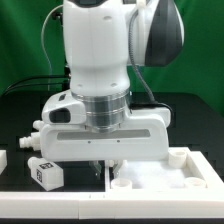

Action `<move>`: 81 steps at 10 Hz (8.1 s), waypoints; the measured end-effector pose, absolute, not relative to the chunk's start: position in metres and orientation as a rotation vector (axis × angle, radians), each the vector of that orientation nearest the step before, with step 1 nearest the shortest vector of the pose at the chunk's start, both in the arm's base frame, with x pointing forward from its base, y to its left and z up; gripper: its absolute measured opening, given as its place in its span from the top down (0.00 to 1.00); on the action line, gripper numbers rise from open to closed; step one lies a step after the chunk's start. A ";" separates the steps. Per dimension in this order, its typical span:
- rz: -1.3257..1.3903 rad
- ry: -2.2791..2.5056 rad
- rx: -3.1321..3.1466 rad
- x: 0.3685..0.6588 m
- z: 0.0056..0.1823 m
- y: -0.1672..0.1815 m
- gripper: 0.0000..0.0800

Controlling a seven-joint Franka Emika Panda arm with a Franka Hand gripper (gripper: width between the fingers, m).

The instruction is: Assemble one leg

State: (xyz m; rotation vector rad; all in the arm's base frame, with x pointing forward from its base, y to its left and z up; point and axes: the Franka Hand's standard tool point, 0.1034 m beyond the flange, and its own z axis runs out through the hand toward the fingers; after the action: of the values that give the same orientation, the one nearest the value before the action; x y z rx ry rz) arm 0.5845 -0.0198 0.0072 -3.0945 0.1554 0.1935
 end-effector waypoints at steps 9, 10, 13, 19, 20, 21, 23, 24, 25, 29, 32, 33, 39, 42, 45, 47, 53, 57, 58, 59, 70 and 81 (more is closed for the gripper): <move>0.218 0.110 -3.149 0.561 0.023 -0.009 0.25; 0.233 0.118 -3.135 0.551 0.038 -0.004 0.20; 0.174 0.085 -3.135 0.532 0.051 0.010 0.19; 0.071 0.035 -3.139 0.475 0.059 0.055 0.19; 0.162 0.036 -3.140 0.456 0.058 0.060 0.19; 0.265 0.027 -3.137 0.457 0.058 0.058 0.19; 0.478 0.031 -3.121 0.458 0.058 0.057 0.19; 0.611 0.041 -3.104 0.453 0.057 0.056 0.19; 0.731 0.060 -3.085 0.446 0.052 0.057 0.19; 1.397 0.073 -2.849 0.424 0.042 0.061 0.19; 1.536 0.077 -2.783 0.420 0.033 0.059 0.19; 1.560 0.098 -2.767 0.412 0.026 0.058 0.19; 1.683 0.105 -2.711 0.372 0.005 0.058 0.19; 1.677 0.106 -2.714 0.373 0.005 0.058 0.53; 1.504 0.072 -2.792 0.418 0.039 0.066 0.64; 1.294 0.071 -2.876 0.453 0.070 0.070 0.64; 0.617 0.073 -3.066 0.482 0.071 0.073 0.64; 0.191 0.034 -3.092 0.558 0.137 0.084 0.64; 0.081 0.034 -3.093 0.561 0.135 0.085 0.64; -0.034 0.034 -3.091 0.561 0.133 0.084 0.64; -0.672 0.018 -2.985 0.635 0.138 0.119 0.64; -0.616 -0.022 -3.025 0.634 0.093 0.109 0.64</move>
Offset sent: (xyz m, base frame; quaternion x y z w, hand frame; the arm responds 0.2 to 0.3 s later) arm 0.0000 0.0000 0.0000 0.0000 0.0000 0.0000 1.0000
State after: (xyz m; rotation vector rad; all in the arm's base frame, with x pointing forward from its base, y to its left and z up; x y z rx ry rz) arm 0.6342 0.1093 0.0935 -3.0248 -0.0224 -0.6158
